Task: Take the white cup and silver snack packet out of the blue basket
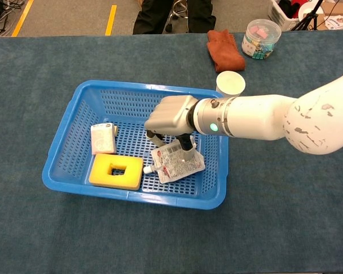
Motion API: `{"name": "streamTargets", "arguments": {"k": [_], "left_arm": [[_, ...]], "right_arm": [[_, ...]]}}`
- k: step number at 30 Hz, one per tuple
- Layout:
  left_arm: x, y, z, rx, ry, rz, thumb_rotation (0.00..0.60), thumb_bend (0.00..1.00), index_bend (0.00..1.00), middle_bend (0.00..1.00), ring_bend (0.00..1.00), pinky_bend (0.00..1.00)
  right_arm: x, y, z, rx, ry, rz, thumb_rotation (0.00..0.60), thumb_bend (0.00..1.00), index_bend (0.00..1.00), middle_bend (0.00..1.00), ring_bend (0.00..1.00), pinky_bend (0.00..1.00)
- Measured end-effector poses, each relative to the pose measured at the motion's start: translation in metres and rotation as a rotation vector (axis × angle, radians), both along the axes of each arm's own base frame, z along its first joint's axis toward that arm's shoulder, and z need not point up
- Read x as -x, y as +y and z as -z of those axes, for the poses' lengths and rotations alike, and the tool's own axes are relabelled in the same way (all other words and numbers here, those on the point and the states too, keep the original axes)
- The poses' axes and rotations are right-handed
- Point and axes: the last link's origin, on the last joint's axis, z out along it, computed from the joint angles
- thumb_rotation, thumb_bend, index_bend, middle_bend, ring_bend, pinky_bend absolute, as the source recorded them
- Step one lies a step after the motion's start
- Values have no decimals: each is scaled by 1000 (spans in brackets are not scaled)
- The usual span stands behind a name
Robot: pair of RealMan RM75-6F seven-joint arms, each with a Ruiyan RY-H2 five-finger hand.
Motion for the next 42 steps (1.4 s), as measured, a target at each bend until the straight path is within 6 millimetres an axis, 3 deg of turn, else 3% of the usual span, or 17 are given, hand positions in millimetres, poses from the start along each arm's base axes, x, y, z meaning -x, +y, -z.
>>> {"name": "streamTargets", "arguments": {"k": [5, 9, 13, 19, 28, 35, 42], "left_arm": [[1, -1, -2, -4, 0, -4, 600, 255, 293, 298, 209, 235], [1, -1, -4, -11, 2, -7, 600, 255, 293, 298, 209, 235], [2, -1, -4, -20, 2, -11, 600, 255, 293, 298, 209, 235], [3, -1, -5, -30, 2, -11, 600, 255, 293, 298, 209, 235], [2, -1, -4, -32, 3, -11, 600, 255, 293, 298, 209, 235], [1, 1, -6, -40, 1, -5, 600, 255, 293, 298, 208, 235], [0, 2, -6, -42, 0, 0, 600, 255, 293, 298, 209, 235]], "right_arm": [[-7, 6, 5, -22, -12, -8, 600, 92, 527, 410, 310, 504], [-9, 8, 7, -28, -16, -23, 600, 221, 572, 449, 356, 546], [-7, 6, 10, -23, -8, -33, 600, 281, 588, 459, 372, 576], [-4, 6, 13, -8, 7, -66, 600, 295, 602, 462, 376, 588], [-1, 6, 16, 7, -10, -84, 600, 353, 750, 518, 442, 624], [-6, 8, 11, 10, -70, -97, 600, 434, 812, 565, 506, 663], [-13, 8, -6, 20, -141, -104, 600, 435, 828, 577, 523, 679]]}}
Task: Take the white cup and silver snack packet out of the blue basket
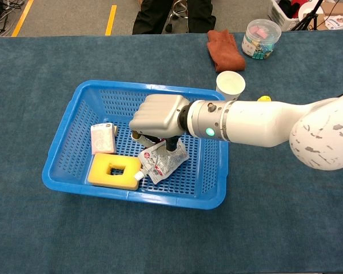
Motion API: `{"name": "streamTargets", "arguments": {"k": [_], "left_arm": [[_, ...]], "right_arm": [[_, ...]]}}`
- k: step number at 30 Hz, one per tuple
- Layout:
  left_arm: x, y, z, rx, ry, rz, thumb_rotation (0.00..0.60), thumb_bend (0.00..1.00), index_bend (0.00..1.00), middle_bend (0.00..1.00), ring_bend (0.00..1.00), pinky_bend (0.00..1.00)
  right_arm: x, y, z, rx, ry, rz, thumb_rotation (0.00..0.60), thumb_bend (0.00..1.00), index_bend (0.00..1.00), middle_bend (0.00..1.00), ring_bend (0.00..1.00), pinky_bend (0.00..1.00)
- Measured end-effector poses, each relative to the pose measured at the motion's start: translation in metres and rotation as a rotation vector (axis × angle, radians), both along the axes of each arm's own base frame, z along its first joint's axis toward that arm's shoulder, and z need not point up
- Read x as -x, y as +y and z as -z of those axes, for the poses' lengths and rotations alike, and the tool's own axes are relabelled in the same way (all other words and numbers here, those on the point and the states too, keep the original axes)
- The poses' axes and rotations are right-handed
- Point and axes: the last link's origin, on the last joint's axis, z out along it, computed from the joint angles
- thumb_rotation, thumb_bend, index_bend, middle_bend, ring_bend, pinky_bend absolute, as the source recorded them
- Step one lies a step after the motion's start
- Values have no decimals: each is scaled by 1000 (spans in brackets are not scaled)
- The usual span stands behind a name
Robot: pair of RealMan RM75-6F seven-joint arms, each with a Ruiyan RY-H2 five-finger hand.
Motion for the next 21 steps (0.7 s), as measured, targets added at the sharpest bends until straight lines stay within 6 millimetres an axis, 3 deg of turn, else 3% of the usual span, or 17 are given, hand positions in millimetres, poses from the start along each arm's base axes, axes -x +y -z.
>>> {"name": "streamTargets", "arguments": {"k": [10, 21], "left_arm": [[-2, 4, 0, 3, 0, 9, 600, 255, 293, 298, 209, 235], [-4, 10, 1, 19, 0, 27, 600, 255, 293, 298, 209, 235]], "right_arm": [[-2, -7, -41, 55, -120, 21, 600, 435, 845, 587, 550, 702], [16, -24, -120, 208, -225, 91, 600, 434, 845, 587, 551, 703]]}}
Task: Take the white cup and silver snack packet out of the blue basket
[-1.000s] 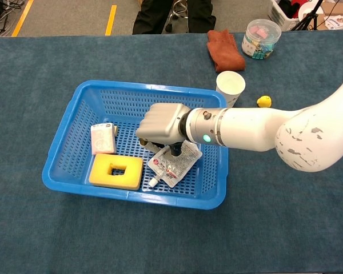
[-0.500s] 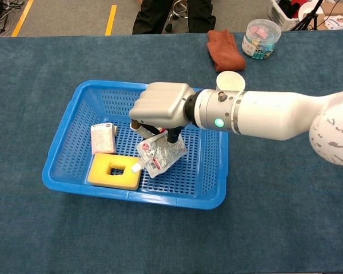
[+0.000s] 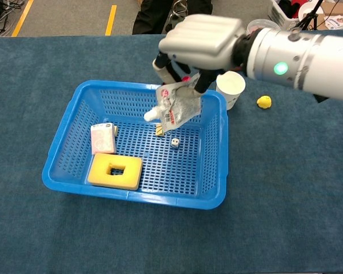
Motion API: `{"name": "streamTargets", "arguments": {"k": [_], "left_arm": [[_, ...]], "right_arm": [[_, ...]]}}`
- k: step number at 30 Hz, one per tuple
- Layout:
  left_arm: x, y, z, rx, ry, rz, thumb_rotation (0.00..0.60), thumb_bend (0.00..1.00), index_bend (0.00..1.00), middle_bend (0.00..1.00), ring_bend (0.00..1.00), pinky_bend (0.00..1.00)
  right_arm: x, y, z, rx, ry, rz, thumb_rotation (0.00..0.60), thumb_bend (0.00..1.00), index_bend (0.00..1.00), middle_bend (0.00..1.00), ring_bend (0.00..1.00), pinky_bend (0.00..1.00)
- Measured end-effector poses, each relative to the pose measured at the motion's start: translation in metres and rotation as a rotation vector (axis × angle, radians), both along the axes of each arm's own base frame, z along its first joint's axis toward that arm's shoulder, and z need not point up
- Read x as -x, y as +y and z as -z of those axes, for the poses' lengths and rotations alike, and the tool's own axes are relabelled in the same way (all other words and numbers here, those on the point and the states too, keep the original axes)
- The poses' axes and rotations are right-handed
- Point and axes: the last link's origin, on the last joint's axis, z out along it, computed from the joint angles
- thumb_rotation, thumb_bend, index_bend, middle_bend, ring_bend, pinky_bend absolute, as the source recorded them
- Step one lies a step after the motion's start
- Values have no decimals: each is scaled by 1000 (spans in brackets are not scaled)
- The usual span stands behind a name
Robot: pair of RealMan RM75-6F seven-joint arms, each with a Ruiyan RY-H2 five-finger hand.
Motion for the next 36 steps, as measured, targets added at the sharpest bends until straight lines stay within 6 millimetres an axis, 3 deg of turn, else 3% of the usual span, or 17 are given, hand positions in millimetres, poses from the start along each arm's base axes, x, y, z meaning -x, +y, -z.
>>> {"name": "streamTargets", "arguments": {"k": [4, 9, 15, 20, 21, 27, 29, 31, 36], "left_arm": [[-1, 3, 1, 13, -1, 8, 600, 255, 293, 298, 208, 235], [-2, 8, 3, 24, -5, 18, 600, 255, 293, 298, 209, 235], [-2, 9, 3, 30, -6, 18, 600, 255, 293, 298, 208, 235], [-4, 12, 6, 42, -8, 28, 600, 255, 293, 298, 208, 235], [-4, 12, 7, 44, -8, 30, 600, 255, 293, 298, 208, 235], [-5, 12, 9, 56, -6, 27, 600, 255, 293, 298, 208, 235], [-4, 11, 9, 57, -4, 23, 600, 255, 293, 298, 208, 235], [-4, 10, 9, 57, -4, 22, 600, 255, 293, 298, 208, 235], [-5, 9, 8, 52, -2, 23, 600, 255, 293, 298, 209, 235]], "right_arm": [[19, -6, -31, 77, -1, 48, 600, 433, 845, 587, 551, 703], [60, -11, -62, 155, 42, 154, 600, 433, 845, 587, 551, 703], [105, -5, -82, 184, 99, 273, 600, 432, 845, 587, 551, 703], [129, -2, -85, 194, 142, 310, 600, 425, 834, 578, 537, 697], [132, -2, -84, 191, 149, 315, 600, 420, 800, 558, 512, 677], [148, -2, -69, 143, 165, 376, 600, 361, 261, 299, 275, 479], [151, -3, -66, 140, 151, 391, 600, 354, 155, 238, 227, 454], [152, -4, -65, 139, 145, 400, 600, 348, 75, 197, 203, 440], [152, -7, -71, 169, 111, 408, 600, 327, 0, 182, 191, 428]]}}
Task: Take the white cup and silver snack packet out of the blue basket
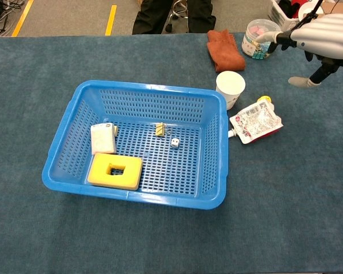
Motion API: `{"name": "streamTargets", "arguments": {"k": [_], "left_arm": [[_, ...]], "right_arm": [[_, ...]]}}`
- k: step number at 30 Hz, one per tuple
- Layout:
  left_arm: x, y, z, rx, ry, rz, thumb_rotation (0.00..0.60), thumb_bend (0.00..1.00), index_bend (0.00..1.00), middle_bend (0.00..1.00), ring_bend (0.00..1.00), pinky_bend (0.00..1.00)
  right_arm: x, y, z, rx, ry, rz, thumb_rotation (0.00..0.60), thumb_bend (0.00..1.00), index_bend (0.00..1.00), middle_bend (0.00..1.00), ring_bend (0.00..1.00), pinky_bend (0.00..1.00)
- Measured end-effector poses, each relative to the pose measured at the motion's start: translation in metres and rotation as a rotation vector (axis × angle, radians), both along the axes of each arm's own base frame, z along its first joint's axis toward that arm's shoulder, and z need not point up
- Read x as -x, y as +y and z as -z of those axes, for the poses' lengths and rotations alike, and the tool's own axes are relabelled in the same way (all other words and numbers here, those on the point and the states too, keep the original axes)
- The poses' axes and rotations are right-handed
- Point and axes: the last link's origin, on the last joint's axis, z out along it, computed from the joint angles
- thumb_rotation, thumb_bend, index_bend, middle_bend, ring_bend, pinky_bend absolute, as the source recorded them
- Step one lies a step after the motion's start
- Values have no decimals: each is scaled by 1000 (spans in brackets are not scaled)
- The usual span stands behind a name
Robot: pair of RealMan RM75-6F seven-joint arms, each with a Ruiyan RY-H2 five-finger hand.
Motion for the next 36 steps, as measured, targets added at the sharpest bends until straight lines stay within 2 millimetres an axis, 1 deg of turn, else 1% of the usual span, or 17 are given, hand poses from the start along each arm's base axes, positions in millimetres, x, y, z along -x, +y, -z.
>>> {"name": "streamTargets", "arguments": {"k": [3, 5, 7, 10, 13, 18, 20, 24, 28, 36], "left_arm": [[-1, 1, 0, 1, 4, 1, 600, 255, 293, 298, 208, 235], [-1, 1, 0, 4, 7, 1, 600, 255, 293, 298, 208, 235], [-2, 2, 1, 9, 11, 2, 600, 255, 293, 298, 208, 235], [-3, 4, 3, 26, 18, 1, 600, 255, 293, 298, 208, 235], [-4, 6, 6, 48, 22, 3, 600, 255, 293, 297, 208, 235], [-7, 12, 13, 88, 34, 14, 600, 255, 293, 298, 208, 235], [-7, 13, 17, 106, 36, 16, 600, 255, 293, 298, 208, 235], [-7, 14, 21, 128, 39, 18, 600, 255, 293, 298, 208, 235], [-6, 15, 22, 143, 38, 25, 600, 255, 293, 298, 208, 235], [-7, 15, 19, 144, 36, 31, 600, 255, 293, 297, 208, 235]], "right_arm": [[2, -1, -8, 45, -12, 0, 600, 328, 7, 205, 191, 428], [6, 0, -14, 87, -21, 1, 600, 328, 51, 244, 191, 428], [10, 2, -21, 130, -26, 1, 600, 329, 117, 286, 202, 428], [17, 10, -33, 210, -33, -3, 600, 330, 166, 315, 219, 428], [25, 23, -46, 297, -35, -6, 600, 330, 200, 327, 228, 428], [46, 54, -65, 414, -27, 41, 600, 329, 209, 333, 232, 428], [55, 65, -70, 442, -16, 68, 600, 330, 209, 333, 233, 428], [67, 80, -74, 469, 0, 109, 600, 330, 209, 334, 233, 428], [74, 87, -78, 484, 13, 131, 600, 330, 210, 334, 233, 428], [76, 87, -82, 500, 12, 144, 600, 329, 209, 334, 233, 428]]}}
